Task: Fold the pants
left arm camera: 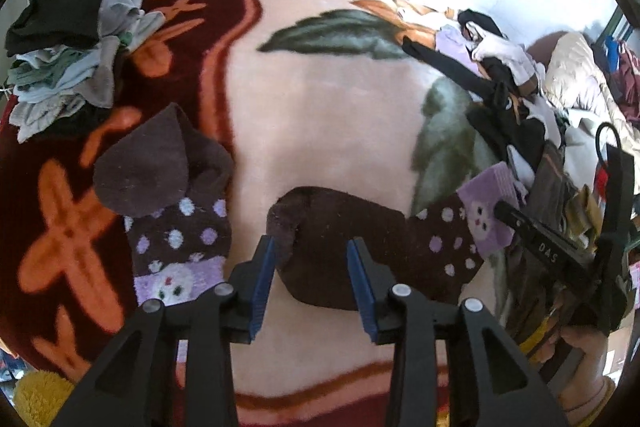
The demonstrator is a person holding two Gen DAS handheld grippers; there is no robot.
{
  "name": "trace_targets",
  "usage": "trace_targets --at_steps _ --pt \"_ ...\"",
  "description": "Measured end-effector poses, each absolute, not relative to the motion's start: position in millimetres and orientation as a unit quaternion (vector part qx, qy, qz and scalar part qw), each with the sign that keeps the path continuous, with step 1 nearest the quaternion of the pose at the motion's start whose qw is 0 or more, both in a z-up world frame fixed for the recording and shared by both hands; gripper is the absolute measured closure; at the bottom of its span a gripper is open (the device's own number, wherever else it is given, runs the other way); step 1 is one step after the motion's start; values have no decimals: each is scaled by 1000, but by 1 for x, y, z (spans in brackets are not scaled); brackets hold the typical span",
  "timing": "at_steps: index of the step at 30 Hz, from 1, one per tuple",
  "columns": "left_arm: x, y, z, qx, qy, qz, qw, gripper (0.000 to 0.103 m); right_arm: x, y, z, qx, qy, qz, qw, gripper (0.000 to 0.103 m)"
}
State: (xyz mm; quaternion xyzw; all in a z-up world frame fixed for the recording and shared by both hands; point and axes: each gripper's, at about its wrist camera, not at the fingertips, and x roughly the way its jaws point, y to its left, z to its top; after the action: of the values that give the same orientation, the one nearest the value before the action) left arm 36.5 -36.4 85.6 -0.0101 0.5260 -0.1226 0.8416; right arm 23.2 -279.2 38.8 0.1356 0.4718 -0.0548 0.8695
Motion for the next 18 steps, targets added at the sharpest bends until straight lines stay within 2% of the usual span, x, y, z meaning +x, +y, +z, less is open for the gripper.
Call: trace_targets --at_steps 7,11,18 --pt "48 -48 60 12 529 -120 840 64 22 -288 25 150 483 -70 860 91" --pt "55 -52 42 38 541 -107 833 64 21 -293 26 168 480 -70 858 81" --pt "51 -45 39 30 549 -106 828 63 8 -294 46 182 454 -63 870 75"
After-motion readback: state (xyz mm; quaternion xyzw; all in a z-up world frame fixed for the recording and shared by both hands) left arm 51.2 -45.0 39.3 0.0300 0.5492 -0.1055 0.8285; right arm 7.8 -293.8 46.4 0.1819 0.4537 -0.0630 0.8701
